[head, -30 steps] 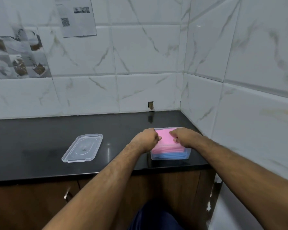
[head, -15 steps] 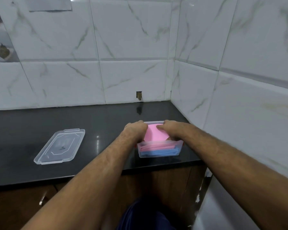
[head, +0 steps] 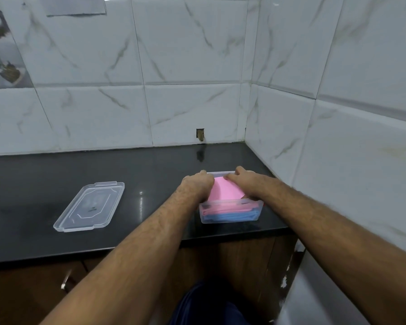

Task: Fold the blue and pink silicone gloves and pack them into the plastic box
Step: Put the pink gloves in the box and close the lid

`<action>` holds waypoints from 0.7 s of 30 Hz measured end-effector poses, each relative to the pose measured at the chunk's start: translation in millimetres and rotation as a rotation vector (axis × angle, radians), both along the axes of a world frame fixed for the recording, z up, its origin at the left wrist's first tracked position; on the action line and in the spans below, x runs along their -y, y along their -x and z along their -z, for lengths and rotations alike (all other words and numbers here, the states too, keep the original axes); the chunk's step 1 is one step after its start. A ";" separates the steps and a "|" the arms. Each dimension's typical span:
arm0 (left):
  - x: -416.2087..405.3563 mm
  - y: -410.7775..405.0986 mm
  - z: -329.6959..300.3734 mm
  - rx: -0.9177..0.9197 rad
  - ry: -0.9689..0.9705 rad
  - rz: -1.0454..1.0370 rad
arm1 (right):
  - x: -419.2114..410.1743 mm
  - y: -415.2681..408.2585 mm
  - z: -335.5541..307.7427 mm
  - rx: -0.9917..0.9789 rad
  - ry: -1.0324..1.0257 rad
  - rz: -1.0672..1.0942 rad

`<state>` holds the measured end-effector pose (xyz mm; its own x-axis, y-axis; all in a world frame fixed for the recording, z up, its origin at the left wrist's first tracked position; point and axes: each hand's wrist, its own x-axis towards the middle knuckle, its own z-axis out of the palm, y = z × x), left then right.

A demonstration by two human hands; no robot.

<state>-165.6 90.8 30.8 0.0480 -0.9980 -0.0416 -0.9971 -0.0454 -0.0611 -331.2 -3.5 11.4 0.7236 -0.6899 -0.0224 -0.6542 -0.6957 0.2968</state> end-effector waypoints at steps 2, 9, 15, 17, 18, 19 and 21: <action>-1.9 -2.3 2.5 -0.009 0.033 0.000 | -7.2 1.7 -3.4 0.063 -0.099 0.076; -24.4 -10.6 9.6 -0.045 0.302 0.026 | -35.8 8.9 -19.6 0.090 0.048 0.069; -66.7 -32.2 13.6 0.076 0.439 0.052 | -59.2 3.2 -33.7 0.284 0.141 0.068; -81.4 -42.1 13.4 0.091 0.442 0.014 | -70.2 -9.8 -36.8 0.316 0.180 0.050; -88.4 -47.8 13.1 0.099 0.446 -0.008 | -76.1 -18.5 -37.5 0.329 0.201 0.029; -94.1 -52.7 13.0 0.105 0.453 -0.028 | -82.2 -26.9 -37.7 0.338 0.218 0.005; -107.8 -63.3 13.5 0.115 0.477 -0.070 | -97.2 -46.0 -35.0 0.369 0.253 -0.061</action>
